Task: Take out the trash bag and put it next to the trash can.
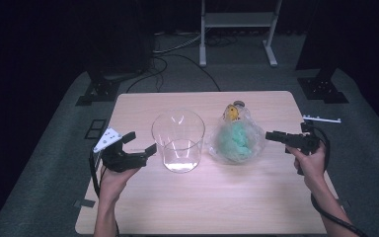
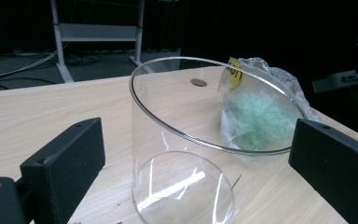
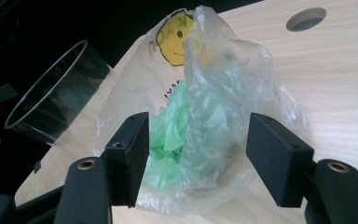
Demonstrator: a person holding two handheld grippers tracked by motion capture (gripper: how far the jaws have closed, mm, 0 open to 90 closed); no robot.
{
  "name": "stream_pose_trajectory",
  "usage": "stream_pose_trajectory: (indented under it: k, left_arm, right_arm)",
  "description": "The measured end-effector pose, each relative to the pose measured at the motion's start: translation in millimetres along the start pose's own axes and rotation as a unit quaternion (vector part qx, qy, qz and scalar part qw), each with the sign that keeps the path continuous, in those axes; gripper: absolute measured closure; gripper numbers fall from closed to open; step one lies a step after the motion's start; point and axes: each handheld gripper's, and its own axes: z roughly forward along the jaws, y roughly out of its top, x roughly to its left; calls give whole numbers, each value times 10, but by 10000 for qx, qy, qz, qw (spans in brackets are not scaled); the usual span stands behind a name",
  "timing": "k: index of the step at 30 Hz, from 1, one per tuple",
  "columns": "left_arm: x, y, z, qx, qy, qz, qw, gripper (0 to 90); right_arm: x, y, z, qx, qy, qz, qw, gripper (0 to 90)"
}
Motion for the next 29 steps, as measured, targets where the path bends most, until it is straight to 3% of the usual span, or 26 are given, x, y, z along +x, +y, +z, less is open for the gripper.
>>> stream_pose_trajectory:
  k: [20, 26, 29]
  left_arm:
    - [-5, 6, -18, -25, 12, -4, 10000, 23]
    - [2, 5, -26, -39, -5, -25, 10000, 21]
    - [-2, 6, -23, -47, -7, -28, 10000, 21]
  right_arm:
    - [-82, -396, -181, -75, -119, -32, 9999, 376]
    - [-98, -587, -264, -330, -30, 44, 9994, 368]
    - [-141, -739, -324, -622, 69, 271, 9977, 370]
